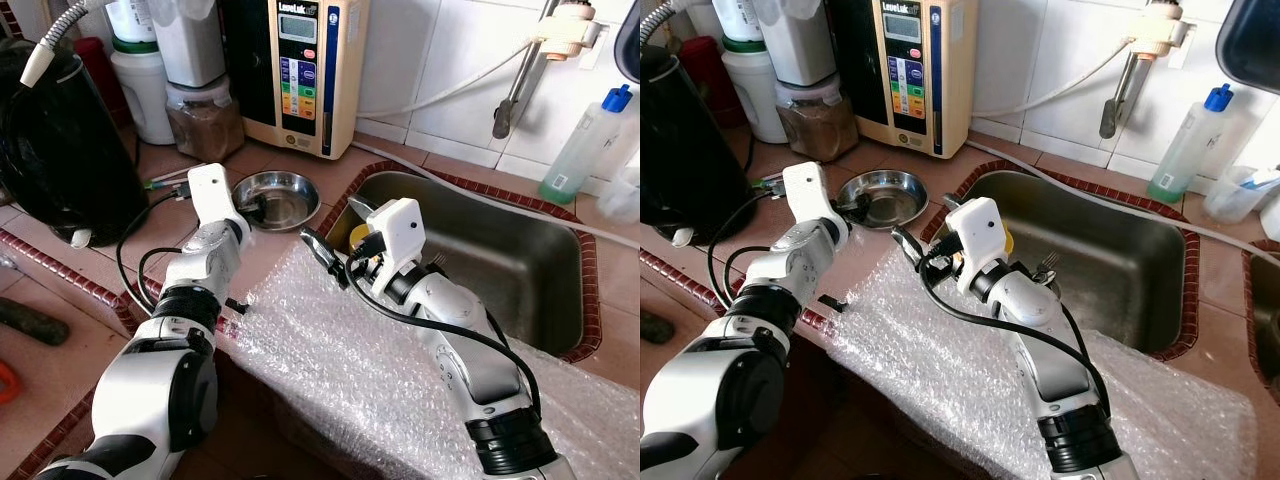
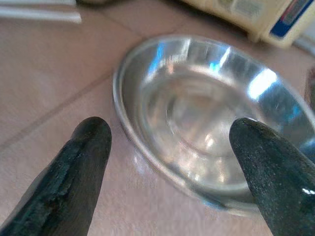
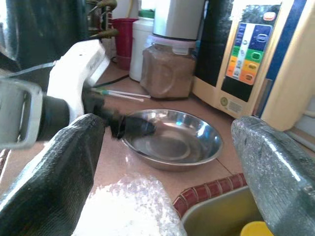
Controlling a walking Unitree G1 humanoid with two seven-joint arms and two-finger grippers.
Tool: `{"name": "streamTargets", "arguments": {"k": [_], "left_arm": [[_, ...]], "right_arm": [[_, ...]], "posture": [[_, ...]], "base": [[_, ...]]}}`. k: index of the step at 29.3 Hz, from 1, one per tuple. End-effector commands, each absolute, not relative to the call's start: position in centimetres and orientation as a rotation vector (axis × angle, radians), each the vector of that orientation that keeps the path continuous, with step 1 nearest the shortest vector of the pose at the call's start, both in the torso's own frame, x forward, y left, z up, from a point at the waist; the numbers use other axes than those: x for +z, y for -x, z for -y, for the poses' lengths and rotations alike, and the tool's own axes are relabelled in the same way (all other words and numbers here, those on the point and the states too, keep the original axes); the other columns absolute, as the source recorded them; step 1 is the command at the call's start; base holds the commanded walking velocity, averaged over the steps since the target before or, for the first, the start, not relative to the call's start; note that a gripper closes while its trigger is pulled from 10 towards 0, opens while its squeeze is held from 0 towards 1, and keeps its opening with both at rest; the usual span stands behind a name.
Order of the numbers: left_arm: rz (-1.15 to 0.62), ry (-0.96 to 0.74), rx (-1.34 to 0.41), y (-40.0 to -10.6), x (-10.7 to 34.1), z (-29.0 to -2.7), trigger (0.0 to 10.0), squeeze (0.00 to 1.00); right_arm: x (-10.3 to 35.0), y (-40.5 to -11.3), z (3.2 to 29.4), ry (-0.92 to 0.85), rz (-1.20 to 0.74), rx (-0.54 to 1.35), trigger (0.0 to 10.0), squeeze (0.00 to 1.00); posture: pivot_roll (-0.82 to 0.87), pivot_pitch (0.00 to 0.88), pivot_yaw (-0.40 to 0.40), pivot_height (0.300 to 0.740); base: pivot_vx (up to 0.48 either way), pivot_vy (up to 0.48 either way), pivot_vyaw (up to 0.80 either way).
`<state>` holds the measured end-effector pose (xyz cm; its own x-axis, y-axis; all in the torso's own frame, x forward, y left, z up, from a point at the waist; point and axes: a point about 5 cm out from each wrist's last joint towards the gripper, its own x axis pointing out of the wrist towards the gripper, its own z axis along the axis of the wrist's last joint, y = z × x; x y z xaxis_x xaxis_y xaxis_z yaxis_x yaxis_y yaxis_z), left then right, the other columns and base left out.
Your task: Kitchen organization
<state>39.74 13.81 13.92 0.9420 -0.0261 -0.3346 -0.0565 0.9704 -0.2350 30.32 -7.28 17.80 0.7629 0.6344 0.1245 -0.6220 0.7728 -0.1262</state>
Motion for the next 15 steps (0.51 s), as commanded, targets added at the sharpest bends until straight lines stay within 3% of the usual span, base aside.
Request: {"name": "streamTargets", "arguments": {"k": [1, 5, 6, 7, 8, 9, 10, 15], "left_arm": [[-0.338, 0.228, 0.002, -40.0, 14.4, -13.6, 10.0, 0.00], [-0.378, 0.232, -0.010, -39.8, 13.7, -13.3, 10.0, 0.00], [-0.383, 0.238, -0.012, -39.8, 13.6, -13.3, 7.0, 0.00], [-0.385, 0.241, -0.013, -39.7, 13.5, -13.3, 7.0, 0.00], [-0.386, 0.244, -0.014, -39.7, 13.5, -13.3, 3.4, 0.00], [-0.393, 0.249, -0.012, -39.7, 13.4, -13.3, 3.4, 0.00], [-0.396, 0.258, -0.009, -39.7, 13.3, -13.3, 0.0, 0.00], [-0.399, 0.274, 0.012, -39.7, 13.3, -13.5, 0.0, 0.00]], "right_arm": [[18.2, -30.1, 7.1, 0.087, 0.174, 0.687, 10.0, 0.20], [18.1, -30.1, 7.3, 0.092, 0.164, 0.676, 10.0, 0.20], [18.1, -30.1, 7.3, 0.094, 0.162, 0.674, 10.0, 0.20], [18.1, -30.1, 7.3, 0.096, 0.160, 0.672, 10.0, 0.20], [18.1, -30.0, 7.3, 0.097, 0.159, 0.670, 10.0, 0.20], [18.1, -30.0, 7.3, 0.096, 0.158, 0.669, 10.0, 0.20], [18.0, -30.0, 7.3, 0.097, 0.156, 0.668, 10.0, 0.19], [17.9, -30.0, 7.4, 0.104, 0.149, 0.661, 10.0, 0.20]], "posture": [[0.03, 0.000, 0.059, 0.740], [0.03, 0.000, 0.064, 0.740], [0.03, 0.000, 0.064, 0.740], [0.03, 0.000, 0.064, 0.740], [0.03, 0.000, 0.065, 0.740], [0.03, 0.000, 0.066, 0.740], [0.03, 0.000, 0.067, 0.740], [0.03, 0.000, 0.065, 0.740]], "base": [[0.000, 0.000, 0.00], [0.000, 0.000, 0.00], [0.000, 0.000, 0.00], [0.000, 0.000, 0.00], [0.000, 0.000, 0.00], [0.000, 0.000, 0.00], [0.000, 0.000, 0.00], [0.000, 0.000, 0.00]]}}
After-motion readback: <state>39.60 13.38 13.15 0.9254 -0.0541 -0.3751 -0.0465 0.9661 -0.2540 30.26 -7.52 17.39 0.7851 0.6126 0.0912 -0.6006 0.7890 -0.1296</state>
